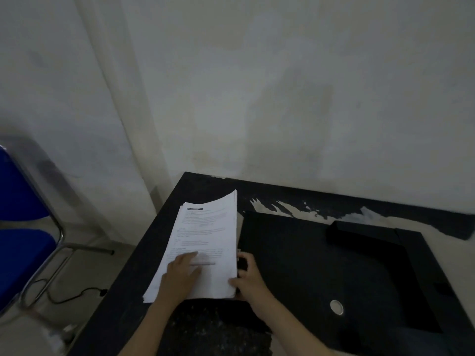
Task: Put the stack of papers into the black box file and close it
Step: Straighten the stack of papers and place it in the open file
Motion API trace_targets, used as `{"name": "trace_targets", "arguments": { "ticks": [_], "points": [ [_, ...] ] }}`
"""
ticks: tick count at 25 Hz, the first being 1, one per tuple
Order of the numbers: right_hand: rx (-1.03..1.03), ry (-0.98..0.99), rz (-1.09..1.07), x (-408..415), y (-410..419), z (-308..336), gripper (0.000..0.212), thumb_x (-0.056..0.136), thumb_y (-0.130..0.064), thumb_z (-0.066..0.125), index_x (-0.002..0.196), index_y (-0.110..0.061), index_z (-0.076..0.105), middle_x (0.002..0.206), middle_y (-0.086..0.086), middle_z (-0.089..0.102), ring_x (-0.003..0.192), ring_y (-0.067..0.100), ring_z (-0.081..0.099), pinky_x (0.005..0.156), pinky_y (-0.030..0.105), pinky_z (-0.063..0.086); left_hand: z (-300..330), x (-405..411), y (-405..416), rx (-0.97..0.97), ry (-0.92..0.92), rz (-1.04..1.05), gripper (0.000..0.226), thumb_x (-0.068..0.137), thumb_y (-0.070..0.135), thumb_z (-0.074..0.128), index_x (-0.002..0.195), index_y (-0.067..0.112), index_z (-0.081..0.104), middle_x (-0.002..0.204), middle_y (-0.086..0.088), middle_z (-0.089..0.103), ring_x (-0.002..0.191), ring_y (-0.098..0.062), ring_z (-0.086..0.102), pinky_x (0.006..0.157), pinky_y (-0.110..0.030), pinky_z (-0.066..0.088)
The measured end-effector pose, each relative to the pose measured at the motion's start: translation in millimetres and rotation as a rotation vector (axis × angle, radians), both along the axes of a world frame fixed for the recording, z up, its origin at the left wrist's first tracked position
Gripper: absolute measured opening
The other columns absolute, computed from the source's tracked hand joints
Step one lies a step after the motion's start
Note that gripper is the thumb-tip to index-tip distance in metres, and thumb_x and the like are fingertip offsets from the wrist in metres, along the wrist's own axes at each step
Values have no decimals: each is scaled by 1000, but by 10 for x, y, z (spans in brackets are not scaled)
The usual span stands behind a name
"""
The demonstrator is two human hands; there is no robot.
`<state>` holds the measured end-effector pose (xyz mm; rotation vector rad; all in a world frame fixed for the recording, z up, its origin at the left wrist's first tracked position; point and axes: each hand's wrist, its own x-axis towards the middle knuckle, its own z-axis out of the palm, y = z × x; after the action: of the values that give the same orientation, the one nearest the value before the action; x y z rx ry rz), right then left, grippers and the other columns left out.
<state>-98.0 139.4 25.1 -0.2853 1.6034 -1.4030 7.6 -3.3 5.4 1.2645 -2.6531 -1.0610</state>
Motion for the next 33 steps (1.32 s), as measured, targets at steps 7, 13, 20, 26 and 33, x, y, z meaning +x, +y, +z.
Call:
{"name": "trace_targets", "arguments": {
  "ticks": [7,13,20,26,33],
  "points": [
    [-4,-39,-97,-504,1112,51,54,80,11,55,111,-31,43,103,5,68,94,23,64,60,35,56,265,-174,219,539,242,203,58,96,16,48,147,12,19,151,-12,30,136,-28,34,115,-39,25],
    [74,17,-197,-656,1795,90,53,83,6,55,117,-31,38,109,5,63,100,25,60,65,36,55,282,-435,807,658,270,11,56,90,-10,40,141,14,31,142,-11,44,117,-17,43,110,-31,31],
    [452,793,-142,-788,2286,-109,37,92,-18,51,128,-13,49,124,8,60,120,23,51,102,39,42,316,-683,1366,565,338,-66,55,95,-9,29,145,10,19,136,-5,39,112,-8,32,115,-33,22],
    [993,867,-79,-669,2652,-400,57,89,-61,18,141,-44,2,157,-5,-5,144,25,-10,111,62,-2,179,-799,1512,541,349,-108,55,93,-13,26,143,10,25,138,-9,42,115,-8,36,107,-24,23],
    [1035,955,-66,-550,2664,-623,68,83,-70,1,132,-38,36,144,0,35,130,31,28,87,75,33,-31,-926,1724,515,367,-95,65,86,-24,18,144,5,22,134,-7,44,117,-13,40,110,-24,17]
  ]
}}
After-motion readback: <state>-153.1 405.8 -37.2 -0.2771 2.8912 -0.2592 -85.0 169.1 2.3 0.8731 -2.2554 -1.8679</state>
